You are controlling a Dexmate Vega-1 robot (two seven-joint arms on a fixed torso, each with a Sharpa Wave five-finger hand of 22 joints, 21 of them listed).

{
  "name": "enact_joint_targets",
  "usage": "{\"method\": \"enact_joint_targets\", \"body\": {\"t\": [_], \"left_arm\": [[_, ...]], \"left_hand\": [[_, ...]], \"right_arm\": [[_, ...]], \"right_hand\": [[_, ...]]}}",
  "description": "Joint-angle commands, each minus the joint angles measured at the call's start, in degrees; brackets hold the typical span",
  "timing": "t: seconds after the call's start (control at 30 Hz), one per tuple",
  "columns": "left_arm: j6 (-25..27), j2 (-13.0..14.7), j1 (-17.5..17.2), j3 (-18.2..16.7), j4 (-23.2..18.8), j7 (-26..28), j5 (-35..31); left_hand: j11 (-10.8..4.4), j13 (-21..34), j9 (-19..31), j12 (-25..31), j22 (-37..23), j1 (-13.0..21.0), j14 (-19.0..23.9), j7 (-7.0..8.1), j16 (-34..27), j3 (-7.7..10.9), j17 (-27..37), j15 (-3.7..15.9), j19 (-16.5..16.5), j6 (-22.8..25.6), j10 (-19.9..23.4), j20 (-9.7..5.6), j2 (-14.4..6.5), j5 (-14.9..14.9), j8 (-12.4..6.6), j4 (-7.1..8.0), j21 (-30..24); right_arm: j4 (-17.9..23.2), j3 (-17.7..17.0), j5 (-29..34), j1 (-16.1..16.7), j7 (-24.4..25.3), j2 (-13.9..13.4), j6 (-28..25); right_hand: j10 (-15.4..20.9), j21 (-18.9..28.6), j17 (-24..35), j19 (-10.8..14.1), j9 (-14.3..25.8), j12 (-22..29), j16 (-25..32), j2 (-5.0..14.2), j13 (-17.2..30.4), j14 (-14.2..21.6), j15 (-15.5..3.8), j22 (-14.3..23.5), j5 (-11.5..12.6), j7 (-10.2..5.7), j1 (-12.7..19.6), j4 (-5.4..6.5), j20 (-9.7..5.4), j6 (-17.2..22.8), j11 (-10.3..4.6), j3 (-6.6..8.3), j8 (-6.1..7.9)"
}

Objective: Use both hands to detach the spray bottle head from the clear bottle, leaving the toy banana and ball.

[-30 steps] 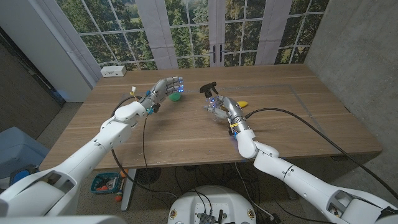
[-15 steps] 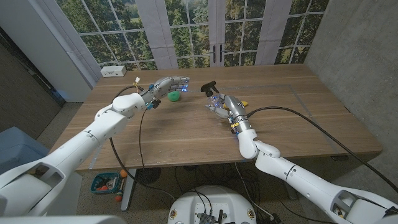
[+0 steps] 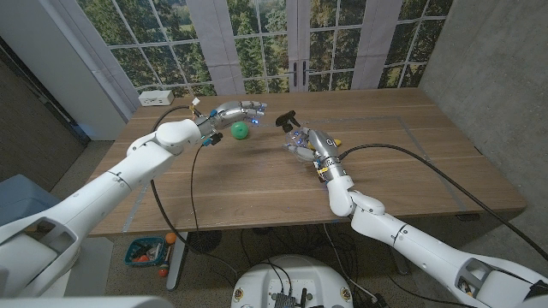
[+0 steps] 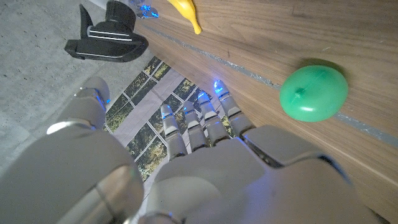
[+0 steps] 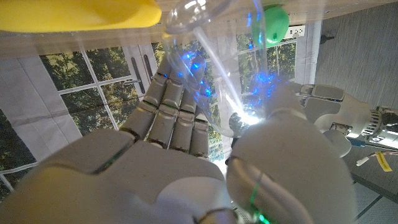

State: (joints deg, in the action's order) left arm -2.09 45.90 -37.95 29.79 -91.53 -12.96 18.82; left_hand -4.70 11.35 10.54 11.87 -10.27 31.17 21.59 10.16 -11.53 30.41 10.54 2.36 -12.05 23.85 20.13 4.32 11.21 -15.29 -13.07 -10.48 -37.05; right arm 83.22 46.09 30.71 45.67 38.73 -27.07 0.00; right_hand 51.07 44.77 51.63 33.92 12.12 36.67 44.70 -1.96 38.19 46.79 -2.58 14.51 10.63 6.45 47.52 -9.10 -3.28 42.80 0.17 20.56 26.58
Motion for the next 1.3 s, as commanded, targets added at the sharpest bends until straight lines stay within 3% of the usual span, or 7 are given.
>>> {"method": "enact_joint_targets", "body": {"t": [0.03, 0.27, 0.57, 1.0, 1.17, 1.2, 1.3], "left_arm": [[1.28, 0.64, 1.96, 1.65, -1.86, -1.56, -4.02], [2.89, 0.64, 3.57, 2.99, -2.51, -3.05, -6.11], [4.59, 0.33, 4.86, 4.49, -3.57, -3.89, -8.74], [4.75, -1.71, 6.92, 6.64, -2.03, -8.46, -7.92], [5.18, -2.33, 7.64, 7.36, -1.77, -10.14, -7.38], [5.35, -2.41, 7.67, 7.38, -1.83, -10.31, -7.18], [6.03, -2.20, 6.72, 6.90, -3.29, -8.37, -7.56]], "left_hand": [[-0.84, 0.32, 0.12, 0.42, -0.11, 1.16, -0.35, -0.49, -0.03, -0.93, 0.17, 3.97, -0.60, 1.42, 0.92, -0.14, 0.05, -1.10, 0.12, 0.14, 0.45], [-0.75, 0.35, 0.14, 0.56, -0.13, 1.27, -0.31, -2.29, -0.09, -2.25, 0.23, 4.13, -0.81, 2.51, 1.31, -0.26, 0.05, -1.97, 0.06, 0.51, 0.75], [-1.05, 0.39, 0.18, 0.89, -0.18, 2.08, -0.11, -3.41, -0.19, -3.44, 0.25, 4.51, -1.53, 4.27, 2.21, -0.44, -0.26, -3.15, -0.17, 0.63, 0.92], [-1.93, 0.48, 0.20, 1.83, -0.35, 2.14, 1.89, -4.74, -1.00, -5.30, 0.52, 5.56, -3.58, 5.72, 5.13, -1.86, -1.23, -4.88, 0.11, 1.64, 0.75], [-2.28, 0.56, 0.20, 2.69, -0.51, 1.18, 3.90, -6.42, -1.79, -6.26, 0.82, 6.19, -4.91, 8.46, 8.19, -2.84, -2.71, -5.90, -0.28, 2.98, 0.59], [-3.00, 0.62, 0.22, 3.20, -0.64, 0.78, 5.75, -7.47, -2.46, -6.48, 0.97, 7.08, -6.20, 10.87, 10.19, -3.45, -3.97, -6.31, -0.81, 3.73, 0.24], [-3.19, 0.88, 0.24, 5.11, -0.88, 0.54, 10.60, -9.13, -4.08, -6.27, 1.16, 7.58, -8.35, 16.83, 16.93, -4.32, -7.03, -6.17, -2.22, 4.79, -0.42]], "right_arm": [[-0.93, 1.37, 2.27, -1.19, 1.23, -0.20, -0.40], [-1.09, 2.51, 4.84, -2.02, 2.33, -0.42, -0.67], [-1.99, 3.31, 6.38, -2.83, 3.88, -0.43, 0.21], [-2.35, 4.29, 9.80, -2.82, 7.77, -1.04, 0.63], [-2.46, 4.65, 10.92, -2.83, 8.44, -1.34, 0.37], [-2.50, 4.65, 10.89, -2.79, 8.43, -1.41, 0.39], [-2.60, 4.79, 11.43, -2.69, 8.78, -1.62, 0.03]], "right_hand": [[8.55, 0.60, 0.42, -0.30, 0.17, 0.41, -0.32, 9.97, 0.82, 2.90, -9.78, 0.14, 0.25, -12.40, 10.28, 0.59, -3.72, 14.27, -9.77, 1.57, 0.41], [8.52, 1.33, 1.10, -0.74, 0.15, 0.72, -0.96, 9.71, 1.89, 2.61, -9.82, 0.11, 0.35, -12.89, 10.07, 0.69, -4.00, 14.46, -10.11, 1.50, 0.49], [8.41, 2.07, 1.82, -1.19, 0.12, 0.71, -1.49, 9.62, 2.55, 2.59, -9.86, 0.05, 0.46, -13.27, 10.00, 0.74, -4.24, 14.62, -10.42, 1.52, 0.55], [8.62, 3.00, 2.68, -1.80, 0.06, 0.37, -2.28, 9.47, 2.66, 2.49, -9.93, -0.08, 0.58, -13.68, 9.84, 0.80, -4.54, 14.72, -10.75, 1.52, 0.58], [8.76, 3.37, 3.04, -2.16, 0.04, 0.17, -2.66, 9.36, 2.58, 2.36, -9.95, -0.15, 0.62, -13.87, 9.84, 0.77, -4.73, 14.86, -10.87, 1.53, 0.63], [8.76, 3.46, 3.11, -2.18, 0.03, 0.18, -2.74, 9.31, 2.67, 2.33, -9.93, -0.16, 0.62, -13.96, 9.81, 0.77, -4.76, 14.97, -10.92, 1.51, 0.66], [8.76, 3.65, 3.27, -2.26, 0.02, 0.07, -2.89, 9.27, 2.65, 2.32, -9.94, -0.19, 0.64, -14.00, 9.77, 0.79, -4.77, 15.11, -10.97, 1.51, 0.71]]}}
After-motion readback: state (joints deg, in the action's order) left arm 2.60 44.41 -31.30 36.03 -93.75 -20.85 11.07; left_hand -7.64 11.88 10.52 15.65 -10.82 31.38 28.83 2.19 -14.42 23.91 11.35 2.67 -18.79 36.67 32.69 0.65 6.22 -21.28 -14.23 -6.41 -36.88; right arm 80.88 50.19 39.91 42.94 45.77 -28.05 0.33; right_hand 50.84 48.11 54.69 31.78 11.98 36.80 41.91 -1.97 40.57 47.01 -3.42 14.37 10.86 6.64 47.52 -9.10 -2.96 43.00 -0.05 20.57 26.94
